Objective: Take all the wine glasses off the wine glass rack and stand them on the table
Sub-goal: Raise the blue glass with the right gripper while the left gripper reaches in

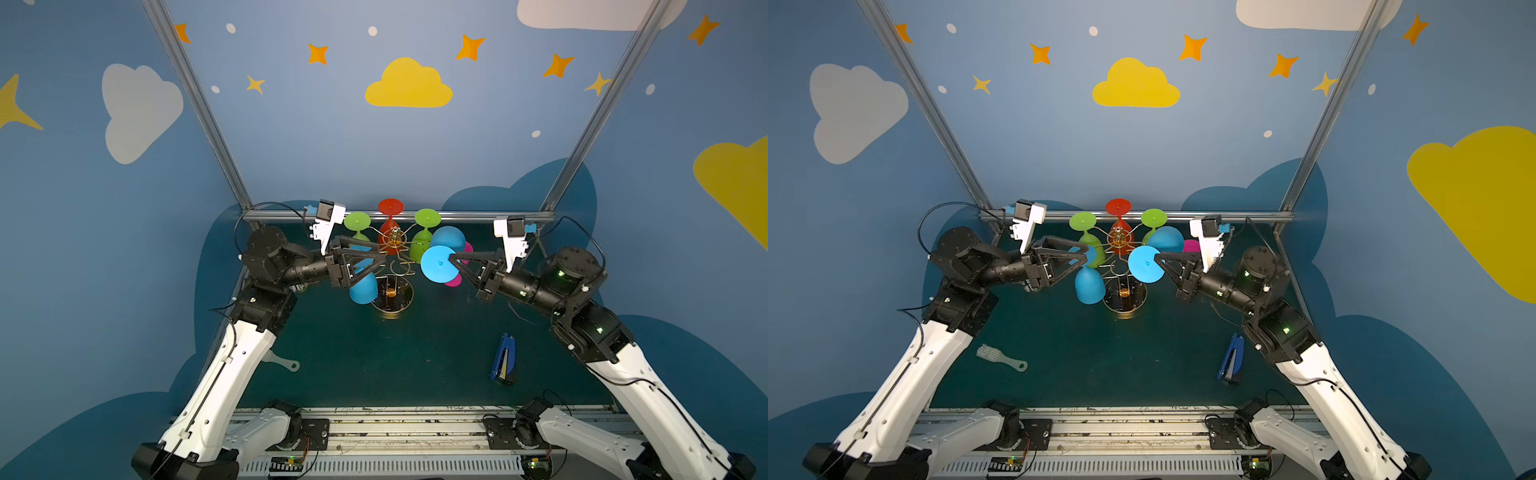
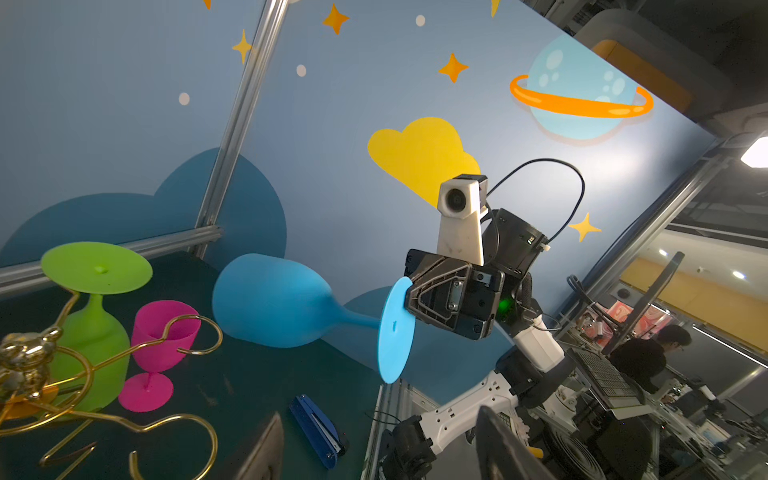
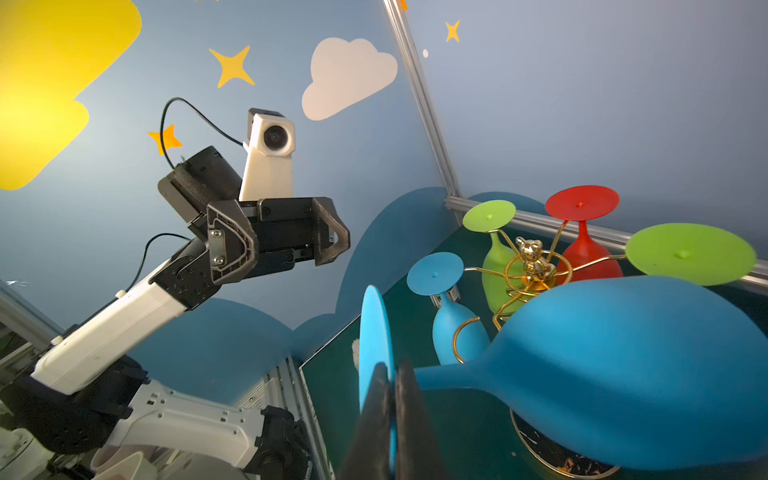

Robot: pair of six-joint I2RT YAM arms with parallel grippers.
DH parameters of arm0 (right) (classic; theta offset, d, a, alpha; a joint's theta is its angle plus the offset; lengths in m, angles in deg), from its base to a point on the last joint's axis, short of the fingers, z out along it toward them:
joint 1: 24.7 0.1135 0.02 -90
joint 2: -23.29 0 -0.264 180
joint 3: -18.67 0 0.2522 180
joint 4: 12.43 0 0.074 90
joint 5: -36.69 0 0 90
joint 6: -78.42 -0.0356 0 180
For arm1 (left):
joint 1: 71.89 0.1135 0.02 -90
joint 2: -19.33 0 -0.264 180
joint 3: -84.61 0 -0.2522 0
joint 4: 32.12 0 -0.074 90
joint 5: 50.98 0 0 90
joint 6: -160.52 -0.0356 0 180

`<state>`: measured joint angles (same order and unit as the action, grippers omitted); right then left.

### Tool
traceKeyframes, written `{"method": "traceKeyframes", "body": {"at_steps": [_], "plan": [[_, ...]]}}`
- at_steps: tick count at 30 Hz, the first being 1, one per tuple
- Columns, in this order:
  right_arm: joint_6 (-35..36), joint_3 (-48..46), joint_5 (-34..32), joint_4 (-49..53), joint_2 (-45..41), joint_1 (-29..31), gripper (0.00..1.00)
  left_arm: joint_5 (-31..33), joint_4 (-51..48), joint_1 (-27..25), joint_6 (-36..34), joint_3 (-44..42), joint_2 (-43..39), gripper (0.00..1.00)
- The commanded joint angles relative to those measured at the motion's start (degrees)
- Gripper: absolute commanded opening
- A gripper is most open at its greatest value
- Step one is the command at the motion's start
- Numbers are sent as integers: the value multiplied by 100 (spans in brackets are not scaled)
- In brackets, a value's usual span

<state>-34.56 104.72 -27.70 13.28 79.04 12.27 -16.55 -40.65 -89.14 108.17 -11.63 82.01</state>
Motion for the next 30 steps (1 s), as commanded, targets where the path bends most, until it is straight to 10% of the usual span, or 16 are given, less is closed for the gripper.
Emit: {"method": "traceKeyframes", "body": {"at_steps": [1,15,30], "plan": [[-61,264,300,-501,99,147,0,74,75,-187,-153,111,98,71],[-248,398,406,-1006,684,563,0,82,251,-705,-113,80,289,66],[-303,498,421,-1224,991,700,0,141,707,-884,321,-109,309,20]]}}
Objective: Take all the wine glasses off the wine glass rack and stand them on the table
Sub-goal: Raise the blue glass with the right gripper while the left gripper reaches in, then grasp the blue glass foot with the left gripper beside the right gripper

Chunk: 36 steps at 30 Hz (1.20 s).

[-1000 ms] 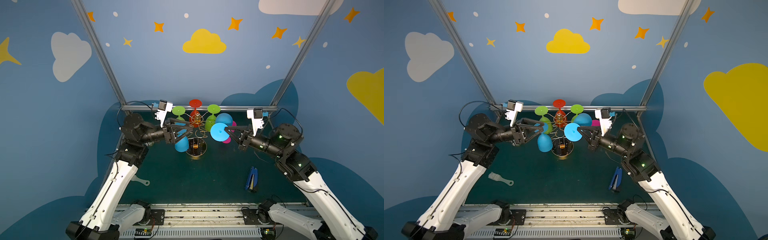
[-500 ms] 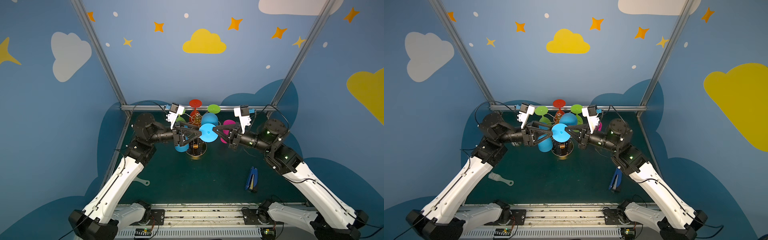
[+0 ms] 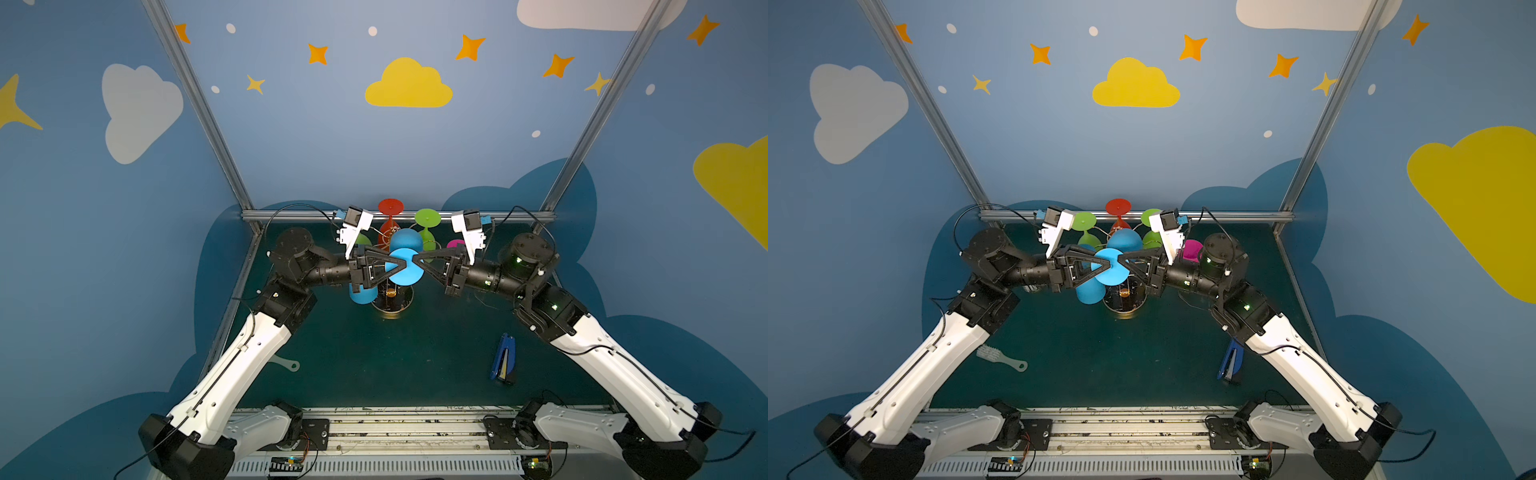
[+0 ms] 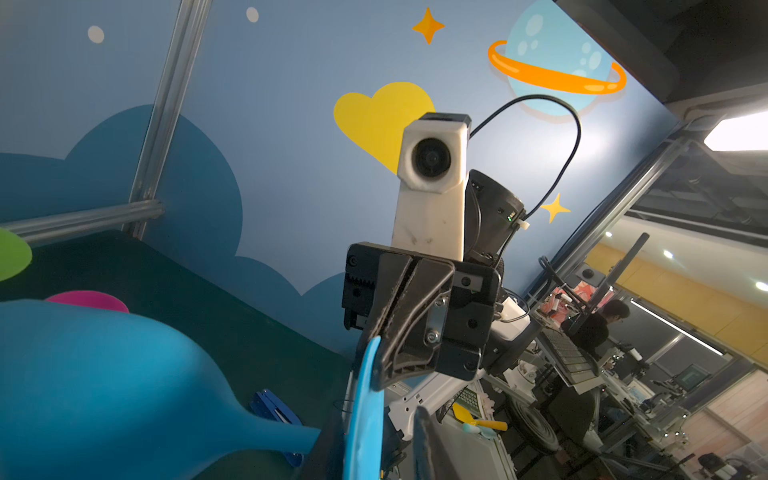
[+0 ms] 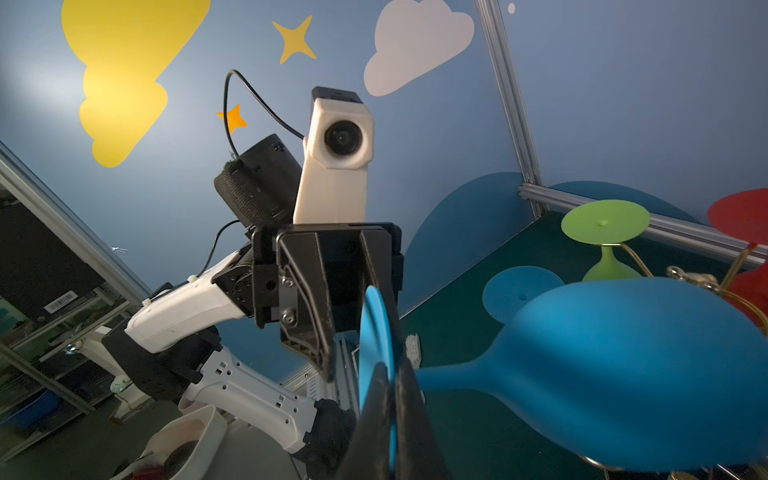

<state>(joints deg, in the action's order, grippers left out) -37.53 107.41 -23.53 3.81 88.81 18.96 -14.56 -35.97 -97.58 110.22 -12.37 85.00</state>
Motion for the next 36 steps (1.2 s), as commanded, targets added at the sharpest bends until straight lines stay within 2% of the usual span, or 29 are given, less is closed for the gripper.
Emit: {"method": "traceKeyframes", "body": {"at_steps": [1,4,5,7,9,13,15,19,22,28,36], "plan": [[3,233,3,-276,14,33,0,-47,249,-41,157,-35,17,16],[10,206,-73,-261,-33,31,1,20,275,-41,394,15,23,11],[55,189,-118,-244,-77,31,8,55,258,-39,473,49,16,9],[238,162,-329,-47,-197,37,29,116,288,-38,706,125,18,7],[425,86,-595,108,-380,37,45,246,263,-27,905,203,-13,5],[942,-274,-1018,187,-836,33,69,535,35,4,1243,445,-34,4],[1242,-515,-1324,124,-1042,29,77,598,82,20,1448,488,-30,4],[1981,-1248,-1966,-534,-1351,10,83,584,531,34,1901,422,-17,6],[2688,-1587,-2023,-1015,-1343,1,86,516,617,42,2121,451,12,7],[3729,-1779,-1474,-1719,-945,-15,89,540,510,47,2262,456,-19,7],[4048,-1579,-639,-2120,-321,-42,89,548,406,64,2341,484,-80,7]]}}
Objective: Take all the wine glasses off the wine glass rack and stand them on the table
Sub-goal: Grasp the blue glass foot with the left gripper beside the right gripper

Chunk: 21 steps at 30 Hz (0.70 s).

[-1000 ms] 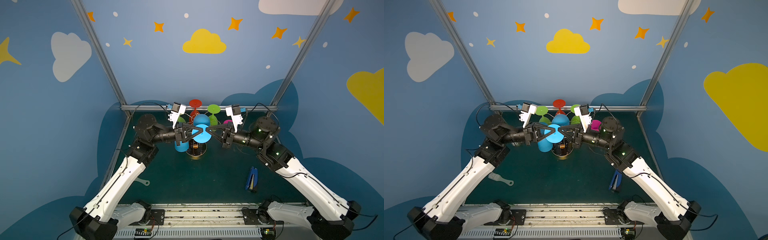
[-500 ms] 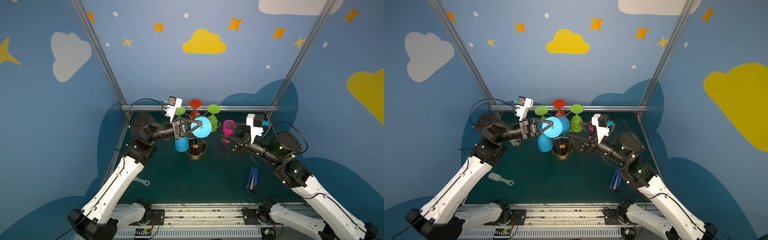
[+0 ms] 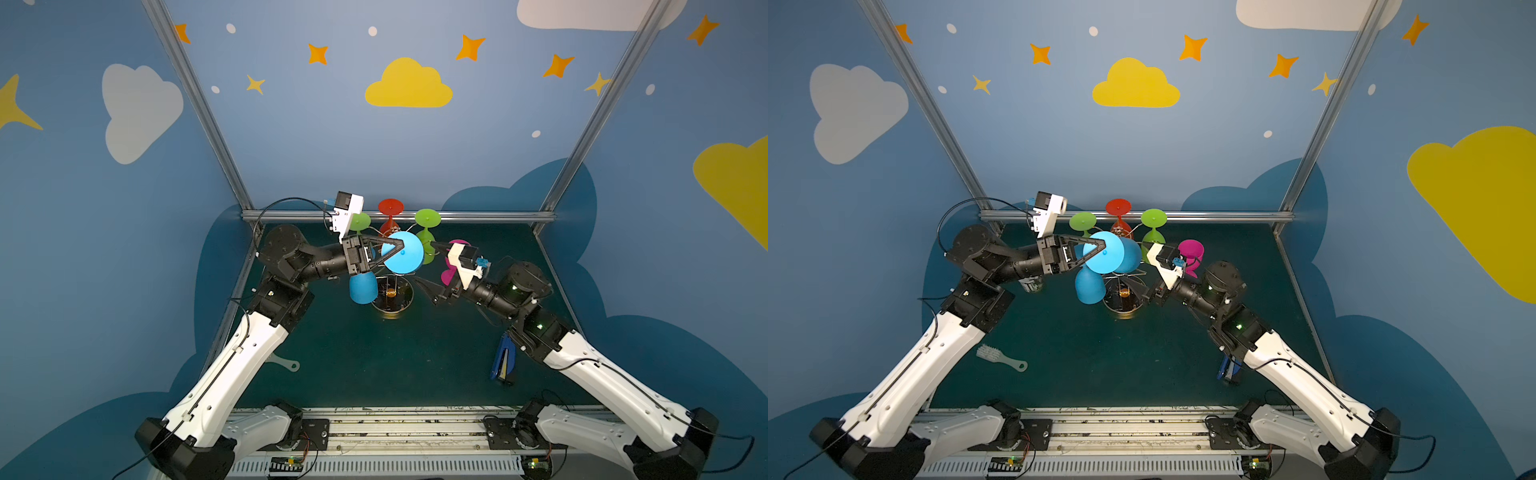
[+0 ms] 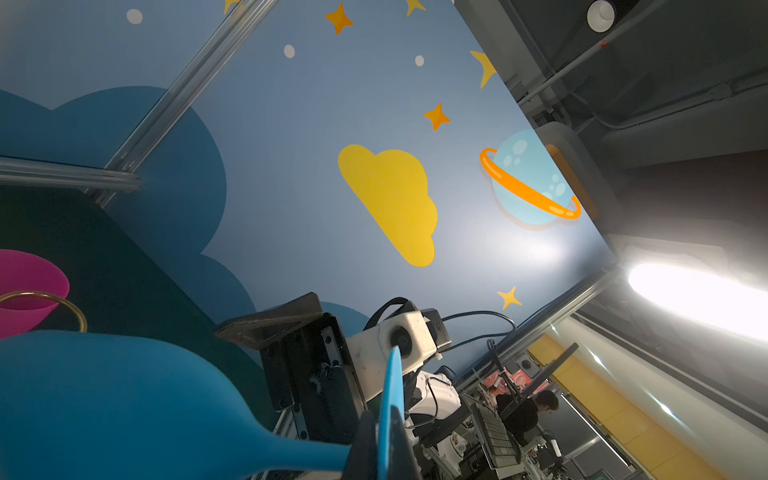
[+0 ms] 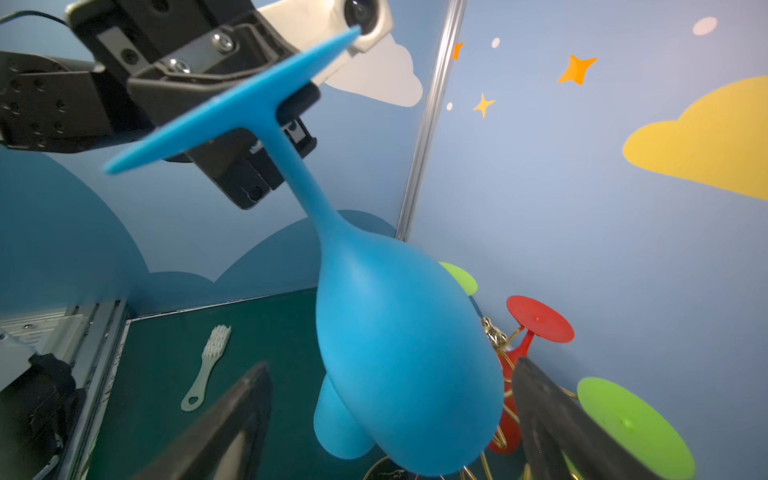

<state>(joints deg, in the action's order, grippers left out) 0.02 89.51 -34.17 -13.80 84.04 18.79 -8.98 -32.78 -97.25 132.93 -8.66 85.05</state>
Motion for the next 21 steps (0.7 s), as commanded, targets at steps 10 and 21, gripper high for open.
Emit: {"method": "traceKeyframes", "body": {"at_steps": [10,21], "plan": [[458,682,463,-520,908,-33,89,-142,280,27,367,103,-81,7],[298,753,391,-517,1169,-33,84,-247,402,29,463,166,-111,7]]}}
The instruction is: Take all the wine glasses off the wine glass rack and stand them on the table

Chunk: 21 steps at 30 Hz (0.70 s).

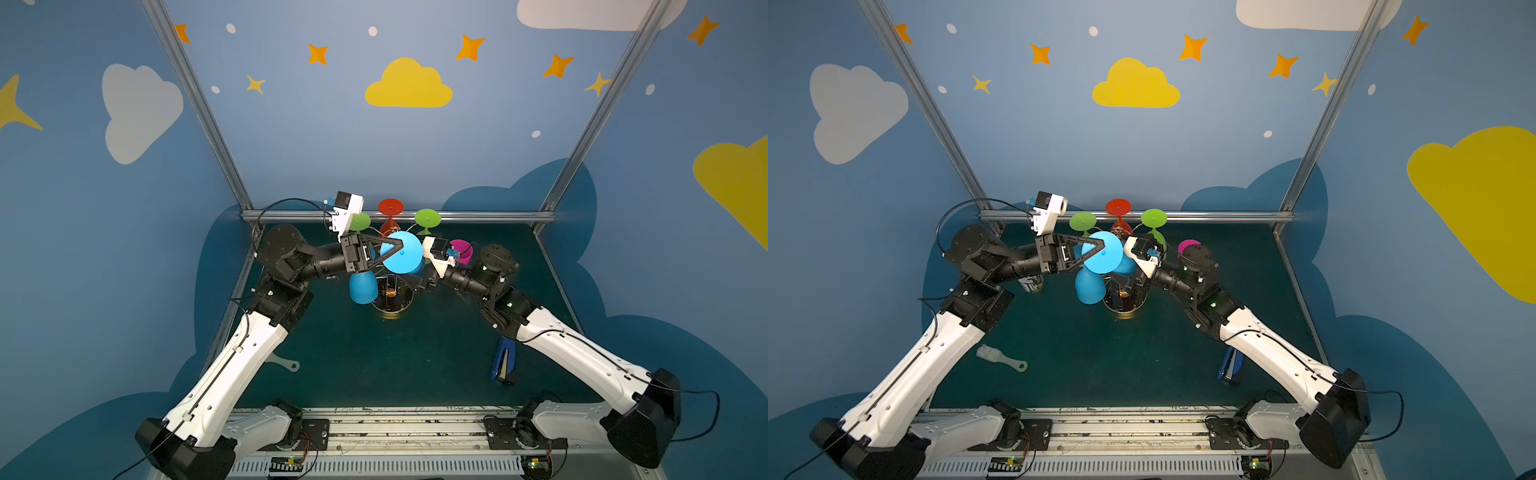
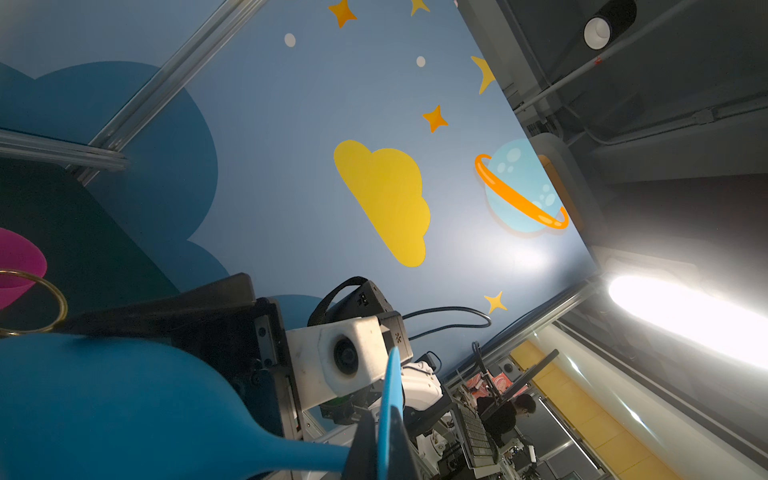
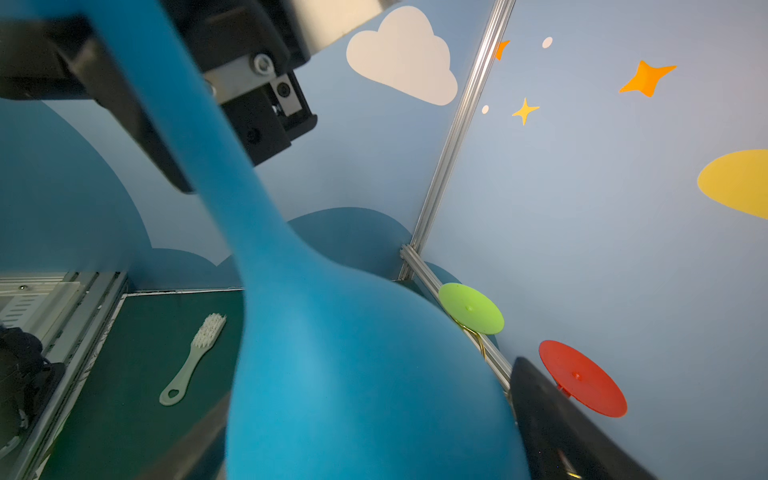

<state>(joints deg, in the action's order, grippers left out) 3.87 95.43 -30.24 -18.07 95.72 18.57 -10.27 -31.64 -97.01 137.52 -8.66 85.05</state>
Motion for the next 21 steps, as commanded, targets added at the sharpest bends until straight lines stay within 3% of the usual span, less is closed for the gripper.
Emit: {"method": "traceKeyframes", "body": {"at_steps": [1,5,10,11,14,18,21], "plan": [[-142,155,-26,-100,-6,-11,82,-132,272,8,-39,174,-110,7],[-313,174,-6,-10,-39,-13,64,-50,-18,34,-380,209,-118,11],[-744,233,-48,322,-139,-4,48,140,-355,69,-1003,243,-179,30],[-837,247,-65,422,-180,-3,47,240,-539,65,-1226,268,-213,38],[-1038,395,-244,967,-333,6,45,769,-1146,78,-2192,288,-390,61],[-1300,778,-620,2190,-568,15,42,2056,-1706,65,-3805,106,-729,63],[-1492,1097,-823,3148,-708,14,42,2602,-1053,13,-5076,-593,-1082,62]]}}
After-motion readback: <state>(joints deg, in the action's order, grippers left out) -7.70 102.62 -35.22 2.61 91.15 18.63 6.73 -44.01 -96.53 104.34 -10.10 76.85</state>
